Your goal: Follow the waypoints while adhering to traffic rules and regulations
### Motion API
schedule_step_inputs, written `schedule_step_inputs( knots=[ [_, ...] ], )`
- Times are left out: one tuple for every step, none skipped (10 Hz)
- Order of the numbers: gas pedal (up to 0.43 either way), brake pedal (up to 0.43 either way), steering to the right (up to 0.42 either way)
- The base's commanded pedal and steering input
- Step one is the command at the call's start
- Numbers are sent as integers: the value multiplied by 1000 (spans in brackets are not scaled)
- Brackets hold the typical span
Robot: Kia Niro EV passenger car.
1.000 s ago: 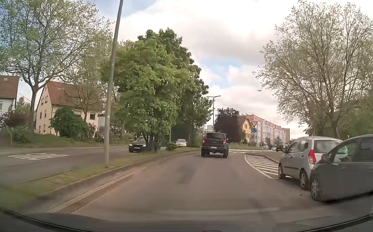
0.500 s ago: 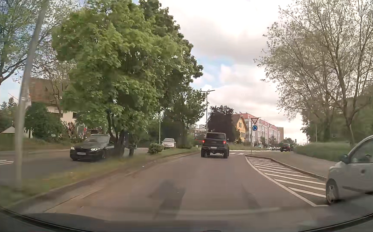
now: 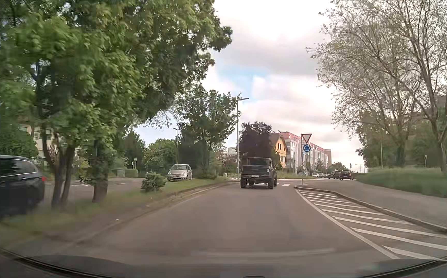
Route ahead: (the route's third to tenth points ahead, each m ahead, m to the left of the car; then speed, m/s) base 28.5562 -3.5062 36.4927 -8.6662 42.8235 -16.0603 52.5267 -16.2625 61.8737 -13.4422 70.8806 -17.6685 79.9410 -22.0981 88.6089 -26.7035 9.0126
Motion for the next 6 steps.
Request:
schedule_step_inputs(
  knots=[
    [98,0,31],
    [79,0,30],
    [79,0,30],
    [67,0,30],
    [47,0,30],
    [39,0,30]
  ],
)
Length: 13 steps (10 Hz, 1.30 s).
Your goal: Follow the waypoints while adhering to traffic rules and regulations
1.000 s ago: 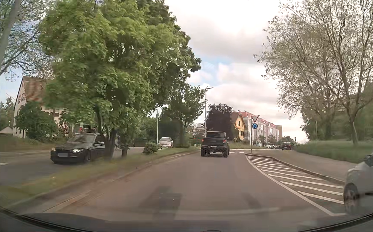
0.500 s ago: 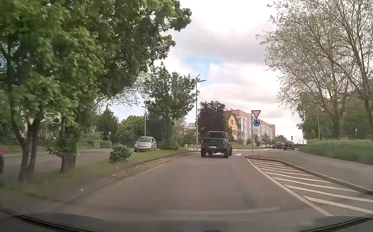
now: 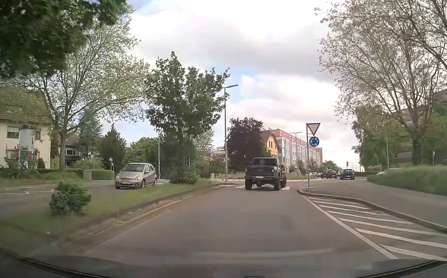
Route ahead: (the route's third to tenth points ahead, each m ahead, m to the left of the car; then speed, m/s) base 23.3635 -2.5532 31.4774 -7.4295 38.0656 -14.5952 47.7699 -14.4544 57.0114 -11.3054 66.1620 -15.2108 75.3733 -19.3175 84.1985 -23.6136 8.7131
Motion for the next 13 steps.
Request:
schedule_step_inputs(
  knots=[
    [39,0,30],
    [28,0,30],
    [28,0,30],
    [20,0,30],
    [20,0,31],
    [20,0,34],
    [20,0,36],
    [20,0,36],
    [20,0,37],
    [20,0,38],
    [20,0,40],
    [20,0,41],
    [20,0,43]
  ],
)
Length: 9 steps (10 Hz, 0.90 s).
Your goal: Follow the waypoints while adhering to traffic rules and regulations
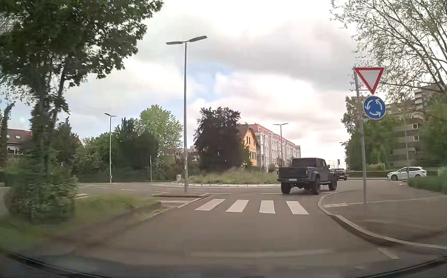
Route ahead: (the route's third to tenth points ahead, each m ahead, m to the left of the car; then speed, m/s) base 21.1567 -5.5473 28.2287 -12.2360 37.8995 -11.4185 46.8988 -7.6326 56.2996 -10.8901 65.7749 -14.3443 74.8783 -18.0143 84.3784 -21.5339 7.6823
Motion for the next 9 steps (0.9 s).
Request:
schedule_step_inputs(
  knots=[
    [20,0,46],
    [20,0,46],
    [20,0,48],
    [20,0,51],
    [20,0,58],
    [20,0,67],
    [20,0,69],
    [20,0,70],
    [20,0,76]
  ],
)
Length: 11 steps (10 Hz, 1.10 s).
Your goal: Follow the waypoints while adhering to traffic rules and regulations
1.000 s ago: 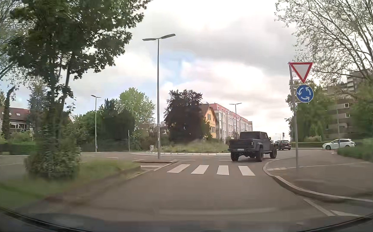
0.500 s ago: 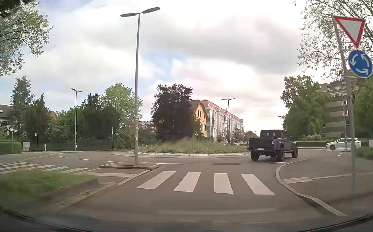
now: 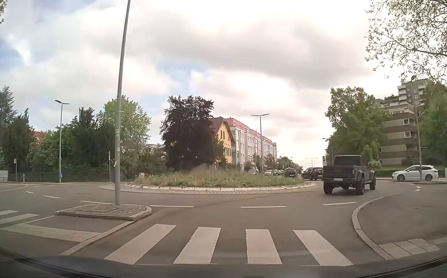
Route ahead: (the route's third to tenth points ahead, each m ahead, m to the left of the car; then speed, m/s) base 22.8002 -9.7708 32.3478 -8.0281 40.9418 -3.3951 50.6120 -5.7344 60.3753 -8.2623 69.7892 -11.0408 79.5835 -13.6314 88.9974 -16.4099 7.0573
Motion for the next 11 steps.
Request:
schedule_step_inputs(
  knots=[
    [20,0,87],
    [20,0,100],
    [20,0,120],
    [28,0,138],
    [28,0,159],
    [28,0,171],
    [39,0,179],
    [39,0,183],
    [39,0,190],
    [47,0,195],
    [47,0,204]
  ],
)
